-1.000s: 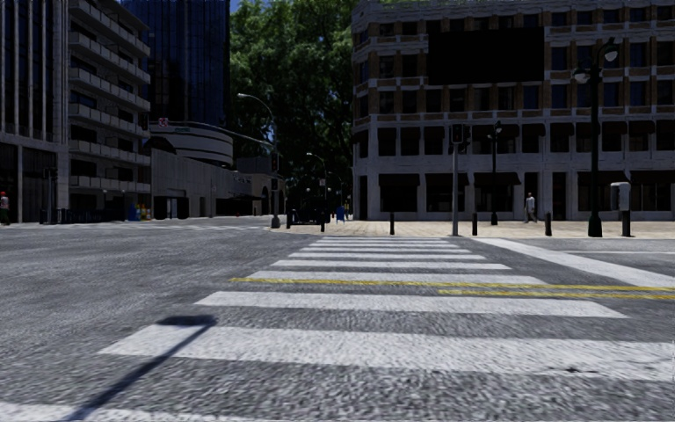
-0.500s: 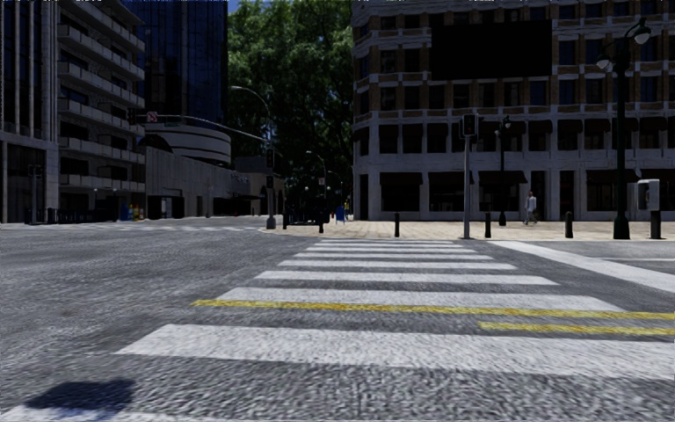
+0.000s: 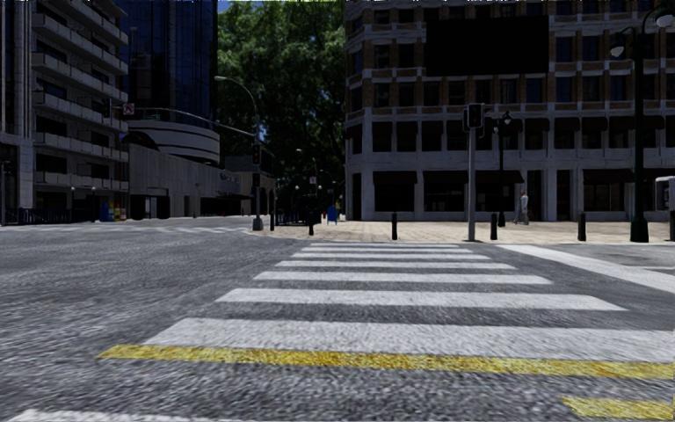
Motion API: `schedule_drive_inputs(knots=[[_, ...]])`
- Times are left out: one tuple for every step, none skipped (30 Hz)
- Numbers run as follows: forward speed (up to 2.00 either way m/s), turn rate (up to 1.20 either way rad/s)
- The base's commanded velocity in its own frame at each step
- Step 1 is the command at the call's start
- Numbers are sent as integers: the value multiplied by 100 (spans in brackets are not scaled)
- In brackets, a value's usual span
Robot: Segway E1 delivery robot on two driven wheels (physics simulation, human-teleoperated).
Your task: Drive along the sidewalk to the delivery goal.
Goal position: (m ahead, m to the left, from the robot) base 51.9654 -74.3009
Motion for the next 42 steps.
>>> schedule_drive_inputs(knots=[[200,0],[200,0],[200,0],[200,0],[200,0],[200,0],[200,0],[200,0],[200,0],[200,0],[200,0],[200,0],[200,0],[200,0],[200,0],[200,0],[200,0],[200,0],[200,0],[200,0],[200,0],[200,0],[200,0],[200,0],[200,0],[200,0],[200,0],[200,0],[200,0],[200,0],[200,0],[200,0],[200,0],[200,0],[200,-71],[200,-120],[200,-120],[200,-76],[200,0],[200,0],[200,0],[200,0]])
